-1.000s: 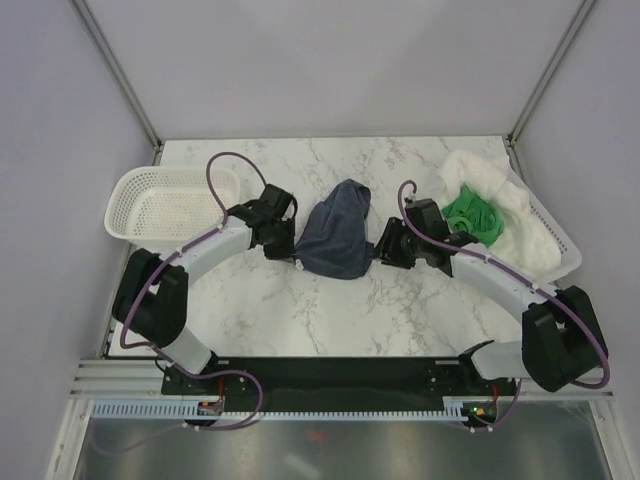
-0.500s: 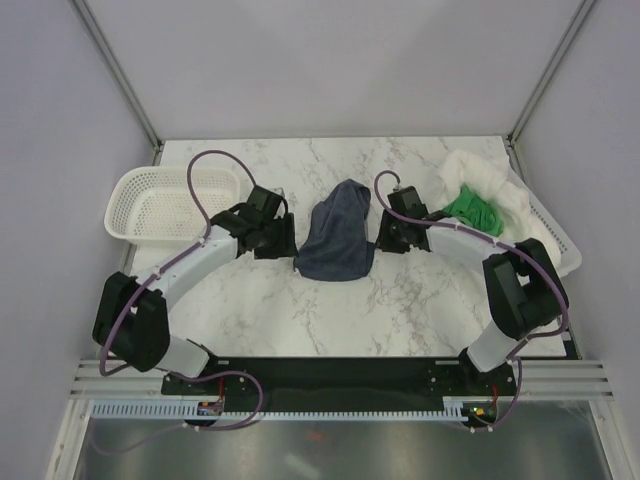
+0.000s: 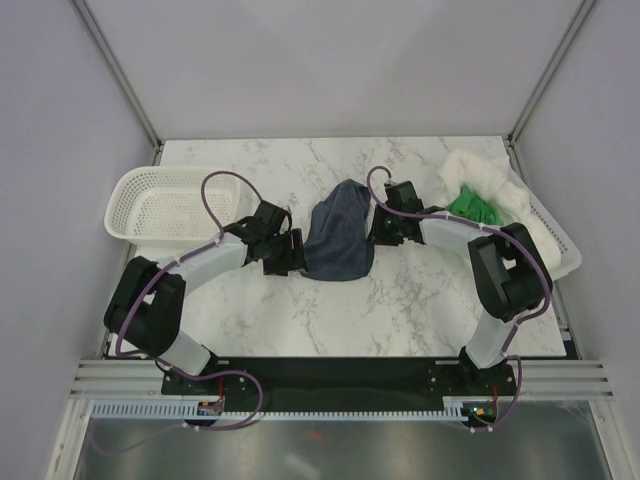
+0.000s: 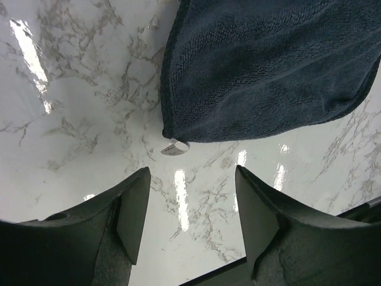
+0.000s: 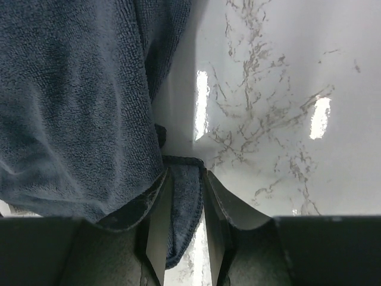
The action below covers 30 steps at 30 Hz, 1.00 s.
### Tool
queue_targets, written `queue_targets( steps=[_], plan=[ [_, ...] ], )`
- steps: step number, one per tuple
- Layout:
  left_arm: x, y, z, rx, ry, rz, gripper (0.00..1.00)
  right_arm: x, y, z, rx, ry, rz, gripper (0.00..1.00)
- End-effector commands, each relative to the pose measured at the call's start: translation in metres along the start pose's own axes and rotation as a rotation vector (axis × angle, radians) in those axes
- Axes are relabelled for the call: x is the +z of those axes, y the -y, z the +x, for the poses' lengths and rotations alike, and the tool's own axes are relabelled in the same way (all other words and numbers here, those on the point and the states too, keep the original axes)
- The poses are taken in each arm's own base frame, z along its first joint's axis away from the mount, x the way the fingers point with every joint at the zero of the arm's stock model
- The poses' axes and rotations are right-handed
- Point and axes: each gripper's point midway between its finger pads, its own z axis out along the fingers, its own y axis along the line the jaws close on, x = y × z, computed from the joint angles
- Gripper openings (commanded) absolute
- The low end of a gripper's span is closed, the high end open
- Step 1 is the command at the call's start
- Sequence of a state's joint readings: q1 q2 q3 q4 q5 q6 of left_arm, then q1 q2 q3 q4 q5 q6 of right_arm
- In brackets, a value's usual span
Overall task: Fold and stack the towels
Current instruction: Flatten out the crumpled towel
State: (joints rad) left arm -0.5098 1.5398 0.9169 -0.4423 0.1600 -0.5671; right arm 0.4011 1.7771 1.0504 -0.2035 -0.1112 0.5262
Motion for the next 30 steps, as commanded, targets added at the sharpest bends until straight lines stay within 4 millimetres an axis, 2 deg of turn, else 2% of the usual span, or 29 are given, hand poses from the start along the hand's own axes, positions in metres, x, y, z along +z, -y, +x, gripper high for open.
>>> queue_targets(
  steps=[1,6,10,15,17,18,20,21,22,24,25,26,27,28,29,30],
  plan=[
    [0.004,0.012,-0.006,-0.048,0.042,0.077,0.67,0.012,0.0,0.006,0.001,-0.006,-0.034,0.36],
    [0.018,0.003,0.002,-0.053,0.031,0.049,0.67,0.015,0.004,0.013,0.021,-0.002,-0.035,0.36],
    [0.025,-0.001,-0.008,-0.024,0.061,0.024,0.68,0.014,0.013,0.014,0.031,0.01,0.006,0.35],
    [0.032,0.004,-0.015,-0.017,0.071,0.041,0.67,0.015,0.015,0.016,0.039,0.016,0.01,0.37],
    [0.034,0.005,-0.017,-0.014,0.072,0.046,0.66,0.016,0.017,0.017,0.041,0.013,0.016,0.35],
    [0.035,0.007,-0.018,-0.007,0.072,0.051,0.66,0.016,0.017,0.018,0.044,0.014,0.02,0.31],
    [0.035,0.011,-0.02,-0.002,0.069,0.069,0.59,0.016,0.019,0.019,0.051,0.015,0.029,0.23],
    [0.034,0.016,-0.02,0.0,0.061,0.09,0.55,0.016,0.02,0.017,0.056,0.02,0.034,0.1],
    [0.034,0.018,-0.02,0.001,0.056,0.1,0.42,0.013,0.019,0.015,0.055,0.028,0.035,0.0],
    [0.03,0.025,-0.023,0.007,0.057,0.128,0.23,0.008,0.017,0.01,0.059,0.037,0.044,0.0],
    [0.024,0.028,-0.025,0.004,0.055,0.138,0.09,0.001,0.012,0.001,0.06,0.06,0.037,0.0],
    [0.019,0.032,-0.026,0.005,0.05,0.148,0.04,-0.005,0.008,-0.006,0.058,0.074,0.034,0.0],
    [0.009,0.044,-0.036,0.016,0.063,0.179,0.02,-0.015,0.003,-0.017,0.058,0.087,0.037,0.0],
    [0.0,0.048,-0.037,0.018,0.051,0.182,0.02,-0.034,-0.006,-0.035,0.053,0.145,0.027,0.0],
    [-0.023,0.065,-0.055,0.033,0.103,0.219,0.02,-0.047,-0.012,-0.047,0.048,0.178,0.016,0.0],
    [-0.038,0.075,-0.062,0.039,0.124,0.247,0.02,-0.077,-0.026,-0.072,0.047,0.254,-0.006,0.0]
  ],
)
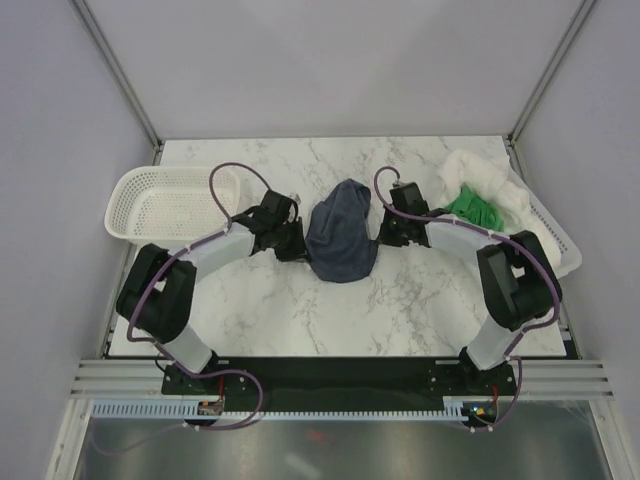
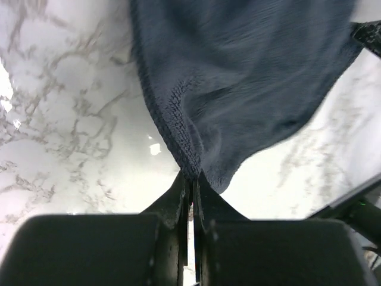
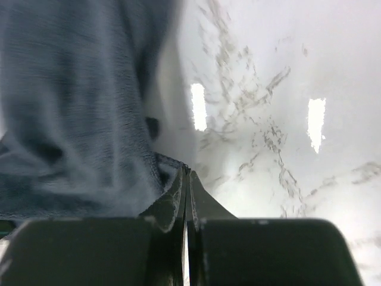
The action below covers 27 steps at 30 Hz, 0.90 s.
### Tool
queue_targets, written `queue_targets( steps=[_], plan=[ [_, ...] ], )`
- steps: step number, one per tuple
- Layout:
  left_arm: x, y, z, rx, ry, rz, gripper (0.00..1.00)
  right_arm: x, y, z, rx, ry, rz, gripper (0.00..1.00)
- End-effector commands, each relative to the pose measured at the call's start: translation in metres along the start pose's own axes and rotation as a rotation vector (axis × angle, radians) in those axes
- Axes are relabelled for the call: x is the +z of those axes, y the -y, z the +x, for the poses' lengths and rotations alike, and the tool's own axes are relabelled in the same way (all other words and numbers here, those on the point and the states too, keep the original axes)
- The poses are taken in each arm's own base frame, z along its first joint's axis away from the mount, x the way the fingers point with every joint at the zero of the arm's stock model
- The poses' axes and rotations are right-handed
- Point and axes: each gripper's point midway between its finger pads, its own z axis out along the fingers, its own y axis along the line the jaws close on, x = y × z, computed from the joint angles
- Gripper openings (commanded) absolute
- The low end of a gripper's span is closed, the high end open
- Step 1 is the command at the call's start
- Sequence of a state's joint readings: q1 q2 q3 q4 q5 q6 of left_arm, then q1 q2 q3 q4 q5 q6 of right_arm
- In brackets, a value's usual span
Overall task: Fold and stack the towels
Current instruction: Flatten out the crumpled towel
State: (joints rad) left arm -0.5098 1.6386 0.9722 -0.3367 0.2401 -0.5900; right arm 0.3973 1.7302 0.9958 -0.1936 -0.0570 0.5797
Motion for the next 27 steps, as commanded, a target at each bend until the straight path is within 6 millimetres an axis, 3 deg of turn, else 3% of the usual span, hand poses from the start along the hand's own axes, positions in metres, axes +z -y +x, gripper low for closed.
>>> queue_targets(
  steps=[1,2,4,5,7,8,9,10,11,12,15,17,22,27],
  plan=[
    [-0.065,0.063,-0.048,0.06,0.125,0.161,0.02,-0.086,-0.045,-0.088,-0.003,0.262,-0.069,0.0],
    [-0.095,0.087,-0.069,0.084,0.199,0.214,0.02,-0.103,-0.051,-0.102,-0.002,0.308,-0.074,0.0],
    [-0.124,0.105,-0.084,0.102,0.247,0.243,0.02,-0.159,-0.075,-0.138,-0.002,0.432,-0.134,0.0],
    [-0.151,0.122,-0.097,0.118,0.289,0.27,0.02,-0.178,-0.078,-0.15,0.008,0.477,-0.134,0.0],
    [-0.175,0.138,-0.111,0.14,0.319,0.289,0.02,-0.237,-0.1,-0.186,0.02,0.617,-0.192,0.0],
    [-0.204,0.153,-0.124,0.156,0.355,0.314,0.02,-0.255,-0.104,-0.198,0.027,0.661,-0.199,0.0],
    [-0.206,0.157,-0.132,0.153,0.349,0.312,0.02,-0.287,-0.113,-0.218,0.04,0.741,-0.219,0.0],
    [-0.216,0.163,-0.139,0.153,0.363,0.316,0.02,-0.303,-0.117,-0.226,0.043,0.776,-0.229,0.0],
    [-0.243,0.173,-0.149,0.158,0.401,0.332,0.02,-0.316,-0.121,-0.233,0.048,0.807,-0.244,0.0],
    [-0.251,0.177,-0.155,0.151,0.415,0.331,0.02,-0.341,-0.126,-0.245,0.064,0.867,-0.261,0.0],
    [-0.275,0.189,-0.169,0.139,0.457,0.361,0.02,-0.37,-0.13,-0.258,0.097,0.936,-0.284,0.0],
    [-0.284,0.19,-0.178,0.123,0.48,0.378,0.02,-0.377,-0.131,-0.265,0.113,0.966,-0.277,0.0],
    [-0.276,0.185,-0.204,0.082,0.471,0.426,0.02,-0.341,-0.135,-0.283,0.097,0.953,-0.234,0.0],
    [-0.246,0.169,-0.228,0.02,0.425,0.439,0.02,-0.308,-0.146,-0.288,0.048,0.907,-0.251,0.0]
  ],
)
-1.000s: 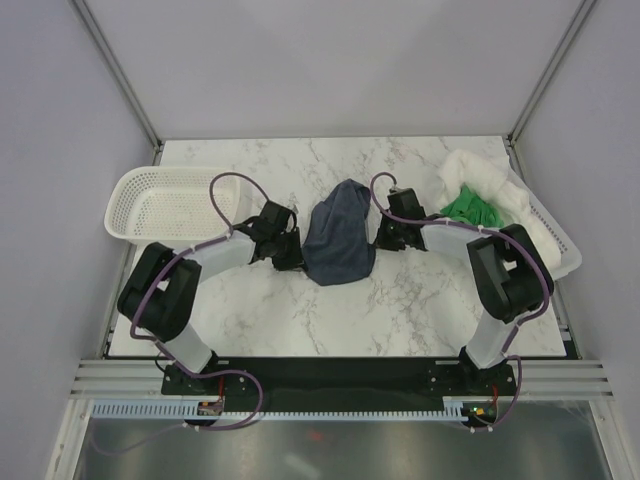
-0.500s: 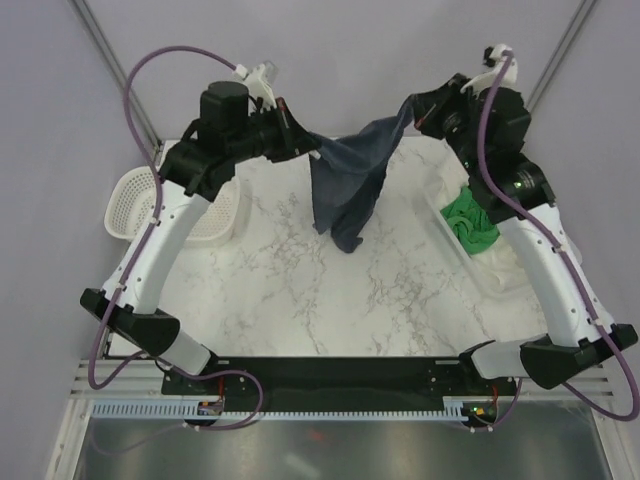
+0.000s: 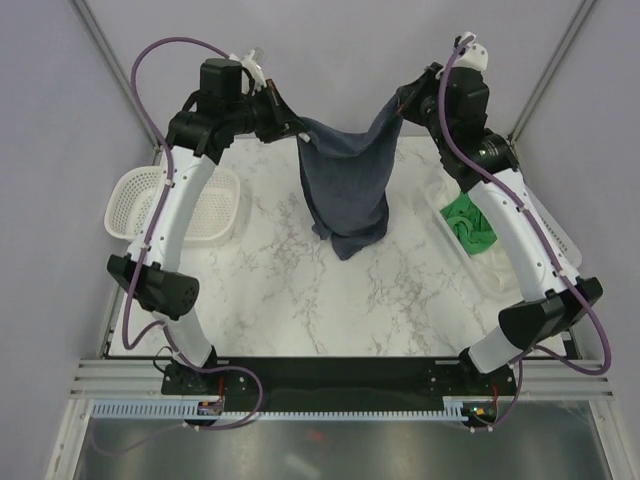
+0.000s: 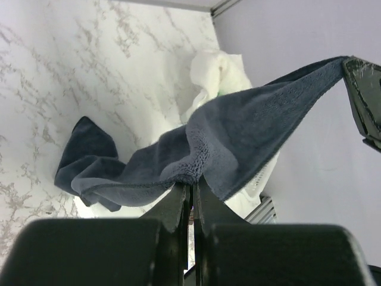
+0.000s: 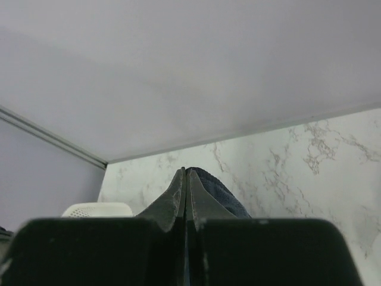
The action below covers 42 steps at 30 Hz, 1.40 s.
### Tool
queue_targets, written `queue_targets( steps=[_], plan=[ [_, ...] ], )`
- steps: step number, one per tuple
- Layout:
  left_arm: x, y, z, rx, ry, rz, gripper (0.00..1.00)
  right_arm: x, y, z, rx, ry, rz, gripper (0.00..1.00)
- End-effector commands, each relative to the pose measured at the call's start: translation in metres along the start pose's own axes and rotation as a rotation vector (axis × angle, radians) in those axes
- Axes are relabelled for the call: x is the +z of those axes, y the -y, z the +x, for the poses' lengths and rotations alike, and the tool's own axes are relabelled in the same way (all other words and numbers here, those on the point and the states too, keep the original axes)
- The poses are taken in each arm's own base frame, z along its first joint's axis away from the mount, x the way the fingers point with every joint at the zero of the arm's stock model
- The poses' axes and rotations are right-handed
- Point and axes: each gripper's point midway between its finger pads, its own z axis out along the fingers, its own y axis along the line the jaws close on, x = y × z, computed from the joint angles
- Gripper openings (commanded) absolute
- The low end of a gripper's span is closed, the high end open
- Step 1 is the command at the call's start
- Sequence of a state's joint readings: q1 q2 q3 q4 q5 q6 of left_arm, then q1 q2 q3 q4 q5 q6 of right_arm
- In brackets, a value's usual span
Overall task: Fold and stack the towels
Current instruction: Flatten out the crumpled towel
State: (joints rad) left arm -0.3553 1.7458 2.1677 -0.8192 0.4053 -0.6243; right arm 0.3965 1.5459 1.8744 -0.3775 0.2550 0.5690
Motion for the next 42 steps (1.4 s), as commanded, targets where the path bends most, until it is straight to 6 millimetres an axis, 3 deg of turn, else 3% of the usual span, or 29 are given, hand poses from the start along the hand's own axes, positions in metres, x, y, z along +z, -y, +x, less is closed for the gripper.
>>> queue_targets(
  steps=[1,2,4,5,7,8,9,10,11,13,14,16,17,24,25,26,30,36,42],
  plan=[
    [0.011,-0.009,-0.001,-0.068,-0.05,0.039,0.02,0.002,-0.004,0.003,-0.016,-0.01,-0.031,0.0],
    [0.02,-0.023,0.012,-0.085,-0.091,0.018,0.02,-0.001,-0.001,0.012,-0.006,-0.034,-0.029,0.0],
    [0.03,-0.042,0.037,-0.083,-0.162,-0.008,0.02,-0.015,0.023,0.054,0.031,-0.125,0.008,0.0],
    [0.041,-0.07,0.065,-0.112,-0.229,-0.07,0.02,-0.018,0.05,0.102,0.03,-0.212,0.047,0.0],
    [0.045,-0.095,0.095,-0.099,-0.293,-0.13,0.02,-0.04,0.063,0.124,0.094,-0.235,0.039,0.0],
    [0.046,-0.12,0.132,-0.128,-0.374,-0.189,0.02,-0.046,0.068,0.138,0.118,-0.242,0.027,0.0],
    [0.046,-0.134,0.147,-0.106,-0.392,-0.232,0.02,-0.062,0.088,0.175,0.125,-0.321,0.041,0.0],
    [0.04,-0.133,0.161,-0.087,-0.403,-0.246,0.02,-0.069,0.094,0.19,0.141,-0.347,0.043,0.0],
    [0.032,-0.149,0.198,-0.116,-0.482,-0.286,0.02,-0.079,0.106,0.215,0.16,-0.397,0.056,0.0],
    [0.013,-0.161,0.235,-0.139,-0.551,-0.321,0.02,-0.091,0.106,0.223,0.181,-0.413,0.031,0.0],
    [0.009,-0.165,0.243,-0.146,-0.568,-0.33,0.02,-0.095,0.11,0.23,0.18,-0.427,0.034,0.0],
    [0.025,-0.184,0.231,-0.1,-0.465,-0.38,0.03,-0.098,0.112,0.23,0.169,-0.417,0.036,0.0],
    [0.031,-0.191,0.237,-0.107,-0.489,-0.394,0.03,-0.098,0.116,0.233,0.163,-0.421,0.045,0.0],
    [0.079,-0.204,0.24,-0.131,-0.541,-0.358,0.07,-0.086,0.143,0.28,0.122,-0.488,0.097,0.0],
    [0.09,-0.201,0.234,-0.117,-0.522,-0.316,0.24,-0.085,0.148,0.284,0.116,-0.491,0.115,0.0],
    [0.097,-0.198,0.227,-0.098,-0.512,-0.298,0.25,-0.085,0.152,0.288,0.109,-0.496,0.124,0.0],
    [0.119,-0.214,0.232,-0.084,-0.532,-0.298,0.31,-0.087,0.164,0.301,0.098,-0.519,0.16,0.0],
    [0.122,-0.212,0.224,-0.035,-0.513,-0.277,0.55,-0.083,0.17,0.301,0.073,-0.506,0.188,0.0],
    [0.111,-0.197,0.215,-0.003,-0.494,-0.238,0.62,-0.076,0.176,0.297,0.051,-0.479,0.222,0.0]
  ],
)
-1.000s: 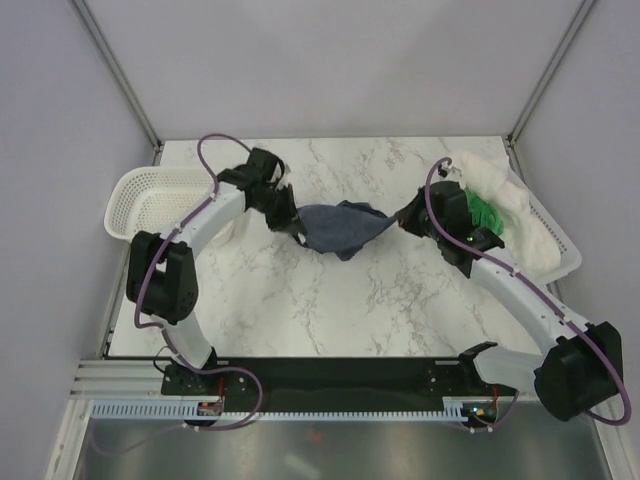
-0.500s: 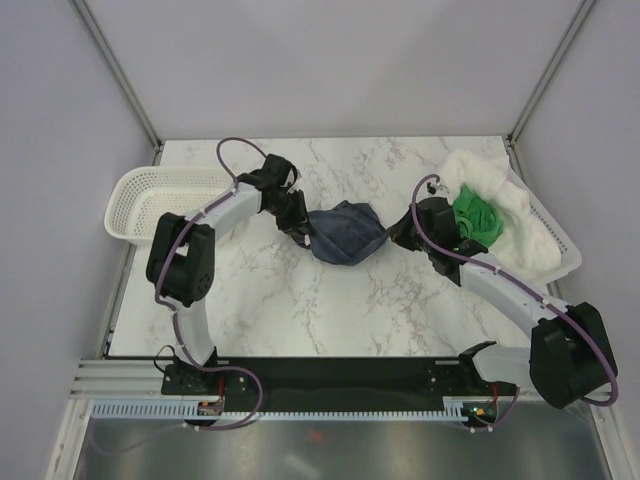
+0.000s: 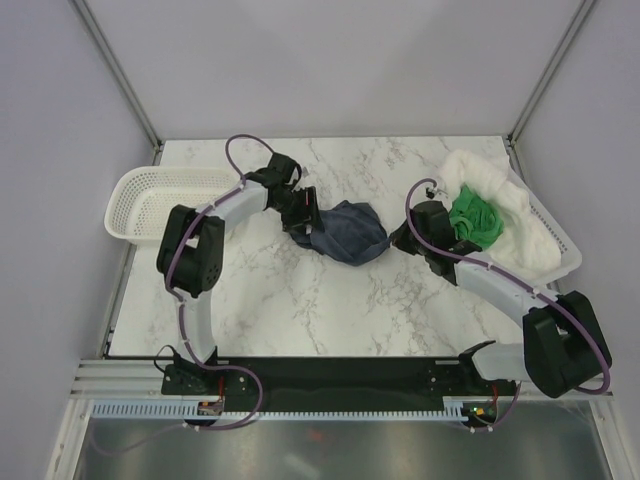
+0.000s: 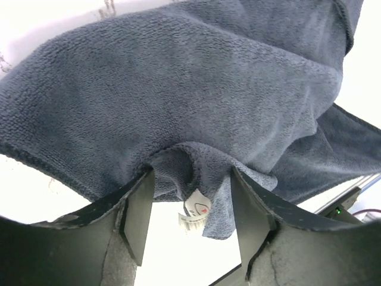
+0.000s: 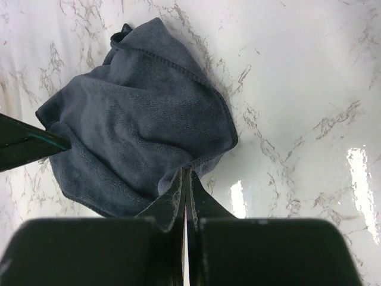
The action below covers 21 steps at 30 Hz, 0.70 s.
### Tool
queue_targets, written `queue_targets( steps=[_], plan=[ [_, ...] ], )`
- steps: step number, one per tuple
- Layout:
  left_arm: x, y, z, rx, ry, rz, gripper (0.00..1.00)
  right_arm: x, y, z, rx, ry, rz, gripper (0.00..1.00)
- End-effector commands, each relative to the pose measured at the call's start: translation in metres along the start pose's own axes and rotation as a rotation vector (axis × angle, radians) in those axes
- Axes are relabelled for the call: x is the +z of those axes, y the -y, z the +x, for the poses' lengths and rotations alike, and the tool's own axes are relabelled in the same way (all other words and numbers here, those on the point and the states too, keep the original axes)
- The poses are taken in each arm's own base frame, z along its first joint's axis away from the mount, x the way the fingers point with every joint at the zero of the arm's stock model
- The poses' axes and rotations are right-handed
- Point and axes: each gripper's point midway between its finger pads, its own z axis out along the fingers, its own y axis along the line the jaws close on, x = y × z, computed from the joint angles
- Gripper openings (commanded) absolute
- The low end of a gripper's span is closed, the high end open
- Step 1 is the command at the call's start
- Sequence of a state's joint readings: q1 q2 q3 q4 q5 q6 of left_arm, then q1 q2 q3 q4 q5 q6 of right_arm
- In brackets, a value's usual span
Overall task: Fold and stack the towels
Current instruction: Flatten out the crumpled towel
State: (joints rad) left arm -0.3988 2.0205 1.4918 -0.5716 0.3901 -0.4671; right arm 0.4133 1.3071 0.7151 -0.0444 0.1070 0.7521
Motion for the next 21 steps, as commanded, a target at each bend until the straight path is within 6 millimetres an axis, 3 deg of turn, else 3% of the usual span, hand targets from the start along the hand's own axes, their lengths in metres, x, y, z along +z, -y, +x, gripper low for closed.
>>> queue_targets(
  steps=[1,6,8,9,16,17,21],
  plan=[
    [-0.032,0.025,-0.02,0.103,0.097,0.074,0.63,0.002,-0.009,-0.023,-0.007,0.079,-0.002,0.0],
    [-0.065,0.051,-0.024,0.136,0.156,0.148,0.64,0.006,-0.003,-0.026,-0.008,0.088,0.027,0.0],
    [-0.066,0.049,-0.02,0.132,0.152,0.145,0.64,0.009,0.0,-0.025,-0.005,0.083,0.035,0.0],
    [-0.07,0.068,-0.016,0.103,0.128,0.243,0.64,0.009,-0.001,-0.026,-0.006,0.086,0.034,0.0],
    [-0.068,0.052,0.016,0.062,0.078,0.22,0.64,0.01,-0.001,-0.03,-0.001,0.091,0.034,0.0],
    [-0.064,0.012,-0.006,0.034,0.209,-0.017,0.64,0.01,-0.002,-0.031,-0.004,0.09,0.033,0.0],
    [-0.054,0.007,0.015,0.004,0.174,-0.022,0.66,0.01,-0.002,-0.032,-0.004,0.091,0.033,0.0]
  ],
)
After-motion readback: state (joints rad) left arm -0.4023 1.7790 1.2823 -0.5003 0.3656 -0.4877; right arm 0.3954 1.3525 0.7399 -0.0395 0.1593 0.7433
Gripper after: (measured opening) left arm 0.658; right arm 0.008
